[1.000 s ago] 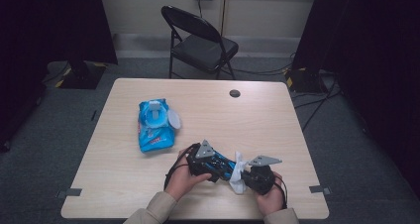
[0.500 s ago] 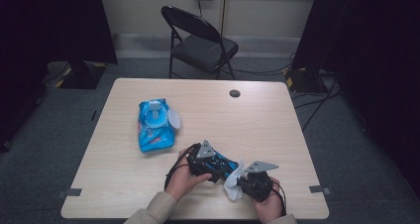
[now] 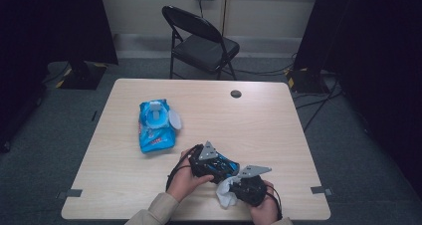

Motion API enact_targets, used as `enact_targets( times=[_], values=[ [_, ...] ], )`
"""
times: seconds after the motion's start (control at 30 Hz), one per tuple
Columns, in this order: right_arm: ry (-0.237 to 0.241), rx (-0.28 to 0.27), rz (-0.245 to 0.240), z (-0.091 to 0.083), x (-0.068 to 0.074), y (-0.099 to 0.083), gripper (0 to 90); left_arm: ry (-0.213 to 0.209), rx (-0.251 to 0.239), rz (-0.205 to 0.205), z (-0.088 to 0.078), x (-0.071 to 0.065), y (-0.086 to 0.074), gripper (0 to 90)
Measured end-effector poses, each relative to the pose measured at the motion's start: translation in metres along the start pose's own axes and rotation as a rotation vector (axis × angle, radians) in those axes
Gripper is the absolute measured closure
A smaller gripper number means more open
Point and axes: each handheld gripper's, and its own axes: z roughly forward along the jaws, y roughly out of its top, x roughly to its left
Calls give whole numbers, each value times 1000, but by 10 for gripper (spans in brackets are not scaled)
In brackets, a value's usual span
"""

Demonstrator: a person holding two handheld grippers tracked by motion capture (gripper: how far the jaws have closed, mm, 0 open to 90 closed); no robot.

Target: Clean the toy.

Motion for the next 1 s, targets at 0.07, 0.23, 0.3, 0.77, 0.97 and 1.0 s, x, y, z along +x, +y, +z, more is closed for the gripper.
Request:
enact_targets(
  times=[0.07, 0.23, 0.3, 0.77, 0.97, 1.0],
  values=[
    [16, -2, -11, -1, 0, -1, 867, -1, -1, -1, 0, 0, 0, 90],
    [25, -13, -46, -9, 6, 2, 867, -3, -2, -3, 1, 0, 0, 90],
    [29, -24, -38, -14, 5, 4, 867, -3, -2, -3, 0, 0, 0, 90],
    [-92, -133, 102, -60, -48, 8, 865, -8, -6, -3, 1, 1, 0, 90],
    [-173, -115, 138, -58, -68, 7, 862, -10, -7, -2, 1, 1, 0, 90],
    [-185, -104, 141, -56, -71, 6, 862, -10, -7, -2, 1, 1, 0, 90]
  ],
)
